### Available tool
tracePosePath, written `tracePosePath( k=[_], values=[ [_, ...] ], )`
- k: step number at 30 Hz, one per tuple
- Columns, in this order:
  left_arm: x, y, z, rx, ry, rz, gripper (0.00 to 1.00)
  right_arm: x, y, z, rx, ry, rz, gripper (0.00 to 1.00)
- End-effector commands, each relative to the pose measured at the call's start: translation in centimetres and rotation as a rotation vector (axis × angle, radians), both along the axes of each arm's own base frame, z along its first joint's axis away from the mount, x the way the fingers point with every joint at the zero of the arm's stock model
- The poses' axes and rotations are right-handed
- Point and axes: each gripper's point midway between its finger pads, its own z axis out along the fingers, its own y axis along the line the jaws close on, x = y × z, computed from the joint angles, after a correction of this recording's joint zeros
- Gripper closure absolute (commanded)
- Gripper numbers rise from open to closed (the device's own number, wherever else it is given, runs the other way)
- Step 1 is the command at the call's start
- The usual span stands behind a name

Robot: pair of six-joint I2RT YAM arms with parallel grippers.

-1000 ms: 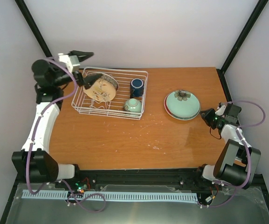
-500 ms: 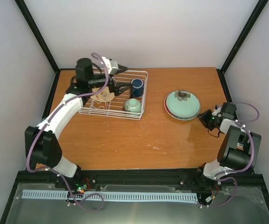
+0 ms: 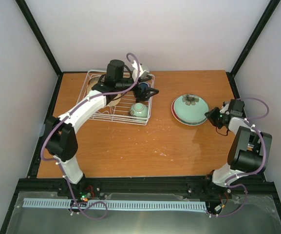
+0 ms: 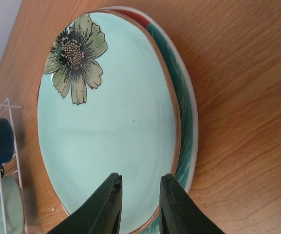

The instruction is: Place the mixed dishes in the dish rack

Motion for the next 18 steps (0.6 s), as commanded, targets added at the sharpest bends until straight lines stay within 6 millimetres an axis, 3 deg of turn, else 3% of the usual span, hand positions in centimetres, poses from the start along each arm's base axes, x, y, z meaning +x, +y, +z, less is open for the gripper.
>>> tracePosePath(
  k=[1,18],
  values=[
    [0.8,-0.6,0.7,0.040,-0.009,0.043,0.00,0.4,-0.2,-0.1,-0.033,0.028,-0.007,0.79],
    [1.4,-0.8,-1.0,0.088,0.005,0.067,0.00,1.1,0.7,-2.6,-0.048,0.134,0.000,0.79]
  ],
)
